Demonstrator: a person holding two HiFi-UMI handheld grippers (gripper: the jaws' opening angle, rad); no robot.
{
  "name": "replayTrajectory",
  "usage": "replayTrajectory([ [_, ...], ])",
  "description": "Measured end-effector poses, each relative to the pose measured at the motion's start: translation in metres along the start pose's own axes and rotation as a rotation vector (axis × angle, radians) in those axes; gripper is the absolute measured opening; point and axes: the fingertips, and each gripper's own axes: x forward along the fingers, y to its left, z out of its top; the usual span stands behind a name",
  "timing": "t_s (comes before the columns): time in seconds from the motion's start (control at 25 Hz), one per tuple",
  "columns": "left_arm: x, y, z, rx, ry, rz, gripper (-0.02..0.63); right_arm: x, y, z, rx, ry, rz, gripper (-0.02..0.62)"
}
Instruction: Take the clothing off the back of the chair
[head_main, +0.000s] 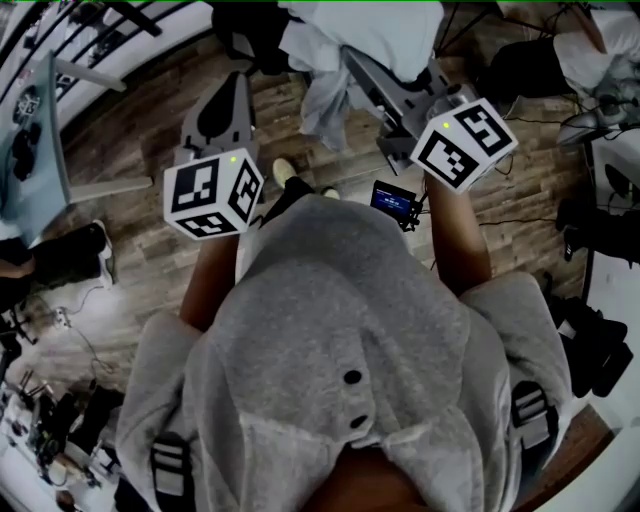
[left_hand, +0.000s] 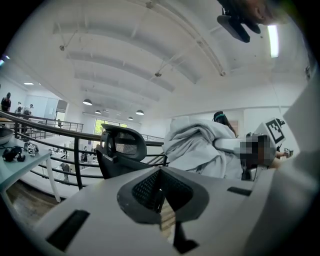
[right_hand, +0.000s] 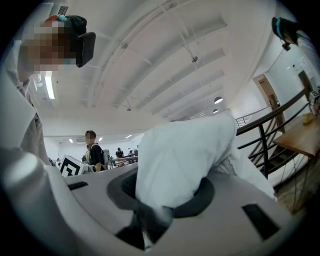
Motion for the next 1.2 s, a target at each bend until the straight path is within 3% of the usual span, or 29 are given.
replayTrajectory([
  [0.28,-0.063,-0.035,-0.018,0.008,-0.028,0.02,0.003,-0.054,0.039,-0.018,-0.008,-0.019,-0.005,0.124],
  [1.2,-0.062,-0.033,-0.028,0.011,-0.017,0.033,0.003,-0.054,0.031,-0.034,0.0,-0.011,-0.02,0.126],
])
